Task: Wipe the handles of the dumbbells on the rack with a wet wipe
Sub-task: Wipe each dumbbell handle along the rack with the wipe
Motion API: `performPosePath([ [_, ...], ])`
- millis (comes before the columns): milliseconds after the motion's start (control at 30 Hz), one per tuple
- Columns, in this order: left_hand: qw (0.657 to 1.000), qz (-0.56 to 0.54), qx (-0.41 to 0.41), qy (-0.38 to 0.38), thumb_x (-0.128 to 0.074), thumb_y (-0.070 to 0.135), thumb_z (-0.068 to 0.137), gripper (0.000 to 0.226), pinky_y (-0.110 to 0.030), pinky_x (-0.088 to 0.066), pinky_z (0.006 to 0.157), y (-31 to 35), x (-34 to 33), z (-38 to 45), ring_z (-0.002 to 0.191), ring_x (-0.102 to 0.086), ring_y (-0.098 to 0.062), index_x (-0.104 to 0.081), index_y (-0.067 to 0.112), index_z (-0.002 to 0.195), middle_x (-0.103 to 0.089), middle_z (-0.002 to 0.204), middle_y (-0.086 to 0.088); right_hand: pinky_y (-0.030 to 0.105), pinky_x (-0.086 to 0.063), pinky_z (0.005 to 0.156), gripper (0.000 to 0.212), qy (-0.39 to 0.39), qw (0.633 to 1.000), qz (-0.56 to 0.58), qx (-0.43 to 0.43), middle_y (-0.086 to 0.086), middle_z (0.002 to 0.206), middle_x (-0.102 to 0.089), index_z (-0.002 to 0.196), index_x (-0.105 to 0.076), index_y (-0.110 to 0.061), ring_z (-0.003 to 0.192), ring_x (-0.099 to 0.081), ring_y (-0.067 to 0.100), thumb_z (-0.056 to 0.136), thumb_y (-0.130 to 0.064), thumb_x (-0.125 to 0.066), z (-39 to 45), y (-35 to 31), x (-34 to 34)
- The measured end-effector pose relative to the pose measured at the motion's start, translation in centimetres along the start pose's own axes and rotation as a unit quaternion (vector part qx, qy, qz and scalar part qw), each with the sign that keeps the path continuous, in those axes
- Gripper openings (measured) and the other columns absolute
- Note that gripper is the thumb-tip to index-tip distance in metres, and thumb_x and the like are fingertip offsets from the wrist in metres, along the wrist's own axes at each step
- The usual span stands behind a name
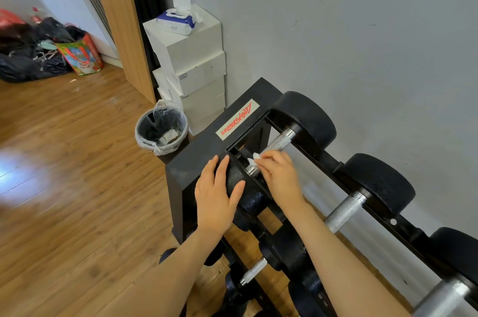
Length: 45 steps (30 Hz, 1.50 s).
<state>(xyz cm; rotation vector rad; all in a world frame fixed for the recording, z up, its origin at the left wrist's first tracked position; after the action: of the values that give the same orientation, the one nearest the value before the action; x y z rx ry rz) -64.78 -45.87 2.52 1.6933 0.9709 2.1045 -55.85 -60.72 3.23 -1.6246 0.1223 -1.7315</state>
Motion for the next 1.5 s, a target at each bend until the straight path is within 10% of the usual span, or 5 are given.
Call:
performPosePath([
  [700,1.000,-0.023,0.004,-0.018,-0.034,0.065,0.092,0.068,-0.050,-0.029,0.116,-0.6,-0.5,0.1,0.144,-0.023,-0.018,-0.027,0.033,0.152,-0.024,0.158,0.003,0.020,-0.035,0.079,0.026,-0.159,0.970,-0.127,0.135,0.000,0.119,-0.057,0.119,-0.065,-0.015,0.113,-0.044,0.015,0.093,-0.021,-0.062,2.5,-2.6,0.3],
  [900,0.999,-0.030,0.001,-0.014,-0.034,0.065,0.091,0.070,-0.047,-0.027,0.115,-0.4,-0.3,0.1,0.144,-0.023,-0.019,-0.028,0.030,0.152,-0.025,0.157,0.001,0.028,-0.053,0.084,0.021,-0.041,0.999,-0.007,0.006,-0.001,0.110,-0.054,0.112,-0.067,-0.015,0.102,-0.049,0.008,0.091,-0.019,-0.064,0.8,0.0,0.6],
  [1333,0.999,-0.032,0.002,-0.013,-0.034,0.063,0.092,0.068,-0.048,-0.028,0.116,-0.4,-0.3,0.0,0.144,-0.023,-0.019,-0.028,0.030,0.152,-0.025,0.157,0.001,0.025,-0.050,0.087,0.016,-0.096,0.993,0.037,0.050,-0.003,0.106,-0.051,0.108,-0.063,-0.016,0.099,-0.050,0.009,0.093,-0.019,-0.060,-0.1,-0.5,-0.6],
  [1500,0.999,-0.030,-0.005,-0.011,-0.034,0.062,0.094,0.067,-0.045,-0.026,0.116,-0.4,-0.4,0.0,0.144,-0.022,-0.020,-0.028,0.030,0.152,-0.025,0.157,0.000,0.021,-0.051,0.078,0.007,-0.008,0.991,0.116,-0.067,-0.006,0.094,-0.054,0.092,-0.060,-0.021,0.090,-0.057,0.003,0.092,-0.015,-0.063,0.4,1.2,0.9],
])
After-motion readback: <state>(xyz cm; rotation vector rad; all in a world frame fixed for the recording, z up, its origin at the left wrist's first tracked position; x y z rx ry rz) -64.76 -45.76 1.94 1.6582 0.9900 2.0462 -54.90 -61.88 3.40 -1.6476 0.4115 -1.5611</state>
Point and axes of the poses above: each hand's wrist, its own z-axis towards the middle knuckle, its own x-axis out of the back of the hand, y = z × x, the point moved 4 cm from there along z, towards the middle knuckle
